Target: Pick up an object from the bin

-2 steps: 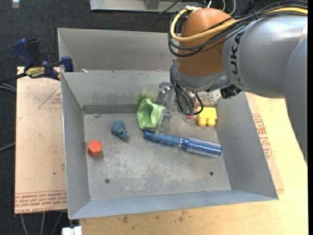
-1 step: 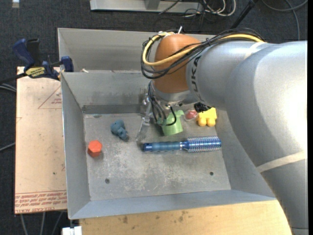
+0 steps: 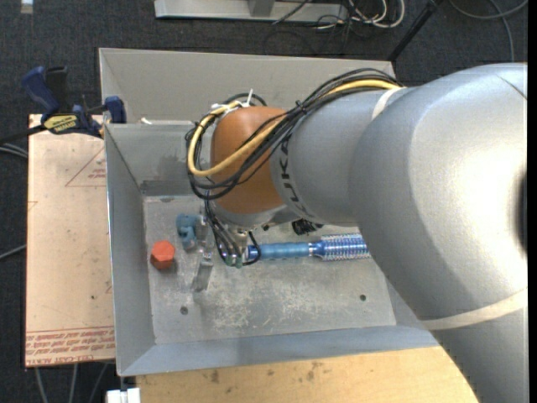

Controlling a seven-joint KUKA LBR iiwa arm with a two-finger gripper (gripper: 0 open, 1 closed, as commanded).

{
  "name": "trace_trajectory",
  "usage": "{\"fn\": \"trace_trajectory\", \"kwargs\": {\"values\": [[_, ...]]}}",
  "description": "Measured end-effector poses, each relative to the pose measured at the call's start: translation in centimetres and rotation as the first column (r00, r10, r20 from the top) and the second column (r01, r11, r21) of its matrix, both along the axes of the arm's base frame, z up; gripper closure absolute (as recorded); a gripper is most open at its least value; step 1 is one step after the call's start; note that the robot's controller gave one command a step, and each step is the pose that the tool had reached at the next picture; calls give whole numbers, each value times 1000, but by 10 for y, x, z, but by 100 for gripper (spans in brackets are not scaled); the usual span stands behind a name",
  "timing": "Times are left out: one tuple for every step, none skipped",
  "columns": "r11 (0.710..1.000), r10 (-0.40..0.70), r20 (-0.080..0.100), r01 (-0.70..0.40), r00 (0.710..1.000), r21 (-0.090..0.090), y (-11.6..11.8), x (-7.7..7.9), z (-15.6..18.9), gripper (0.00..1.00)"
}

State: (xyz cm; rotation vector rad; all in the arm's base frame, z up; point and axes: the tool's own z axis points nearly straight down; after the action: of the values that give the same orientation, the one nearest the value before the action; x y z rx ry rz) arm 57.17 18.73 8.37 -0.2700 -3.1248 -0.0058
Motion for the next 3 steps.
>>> {"fn": "trace_trajectory", "kwargs": {"values": [[971, 239, 3, -239, 971, -3, 8, -31, -15, 0], [970, -245, 7, 245, 970, 0, 58, -28, 30, 0], [990, -141, 6, 141, 990, -4, 62, 1, -14, 0]]}}
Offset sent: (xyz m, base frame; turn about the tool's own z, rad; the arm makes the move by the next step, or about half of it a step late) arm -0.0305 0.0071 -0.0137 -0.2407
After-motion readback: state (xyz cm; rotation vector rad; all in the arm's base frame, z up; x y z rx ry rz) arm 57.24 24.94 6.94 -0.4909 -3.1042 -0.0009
